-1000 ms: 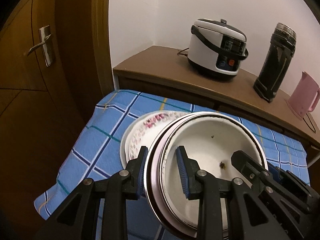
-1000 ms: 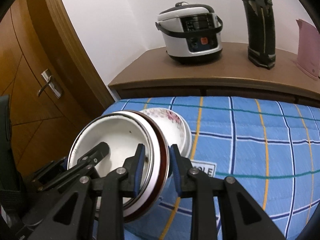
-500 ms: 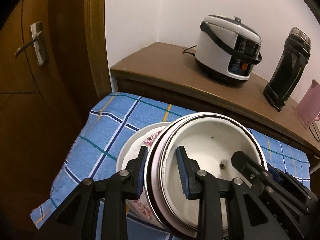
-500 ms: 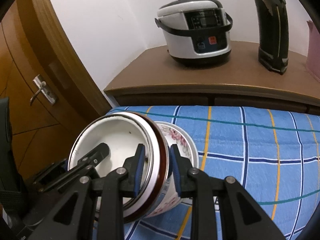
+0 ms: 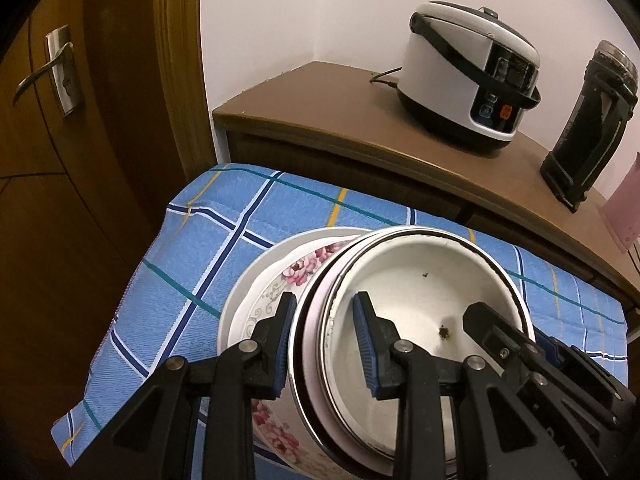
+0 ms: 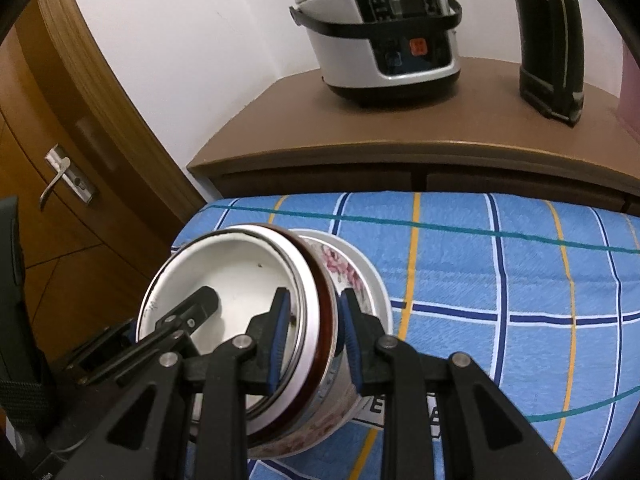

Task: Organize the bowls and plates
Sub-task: 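Lower the bowl stack onto the floral plate stack with both tools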

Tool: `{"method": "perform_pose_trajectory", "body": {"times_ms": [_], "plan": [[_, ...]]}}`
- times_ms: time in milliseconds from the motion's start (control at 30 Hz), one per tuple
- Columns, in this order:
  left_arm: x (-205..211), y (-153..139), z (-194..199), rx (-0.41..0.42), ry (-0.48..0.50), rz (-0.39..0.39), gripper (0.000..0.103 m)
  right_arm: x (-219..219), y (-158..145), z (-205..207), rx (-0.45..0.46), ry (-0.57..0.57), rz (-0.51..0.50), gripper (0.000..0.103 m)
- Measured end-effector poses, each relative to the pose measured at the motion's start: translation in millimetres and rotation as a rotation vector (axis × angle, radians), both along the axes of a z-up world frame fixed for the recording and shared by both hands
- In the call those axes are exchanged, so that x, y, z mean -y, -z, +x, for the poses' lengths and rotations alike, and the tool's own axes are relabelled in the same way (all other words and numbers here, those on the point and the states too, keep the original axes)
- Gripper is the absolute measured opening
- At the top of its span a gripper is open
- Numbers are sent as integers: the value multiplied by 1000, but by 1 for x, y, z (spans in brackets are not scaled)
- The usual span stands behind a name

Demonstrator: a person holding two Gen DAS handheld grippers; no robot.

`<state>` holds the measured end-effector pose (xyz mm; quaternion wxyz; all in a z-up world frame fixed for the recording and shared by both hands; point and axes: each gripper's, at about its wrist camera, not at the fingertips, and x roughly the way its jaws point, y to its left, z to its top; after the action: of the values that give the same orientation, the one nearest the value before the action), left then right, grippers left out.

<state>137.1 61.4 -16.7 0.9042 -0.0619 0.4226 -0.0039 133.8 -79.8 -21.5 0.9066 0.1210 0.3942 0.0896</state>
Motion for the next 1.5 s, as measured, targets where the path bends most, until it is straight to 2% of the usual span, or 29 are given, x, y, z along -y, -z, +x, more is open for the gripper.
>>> {"method": "perform_pose_trajectory", "body": {"times_ms": [900, 1500], "plan": [[-11, 11, 4, -29, -22, -42, 32, -11, 6, 9, -18, -17, -38, 26], [-17, 11, -6, -25, -22, -38, 32, -18, 9, 4, -32, -18, -41, 26]]}}
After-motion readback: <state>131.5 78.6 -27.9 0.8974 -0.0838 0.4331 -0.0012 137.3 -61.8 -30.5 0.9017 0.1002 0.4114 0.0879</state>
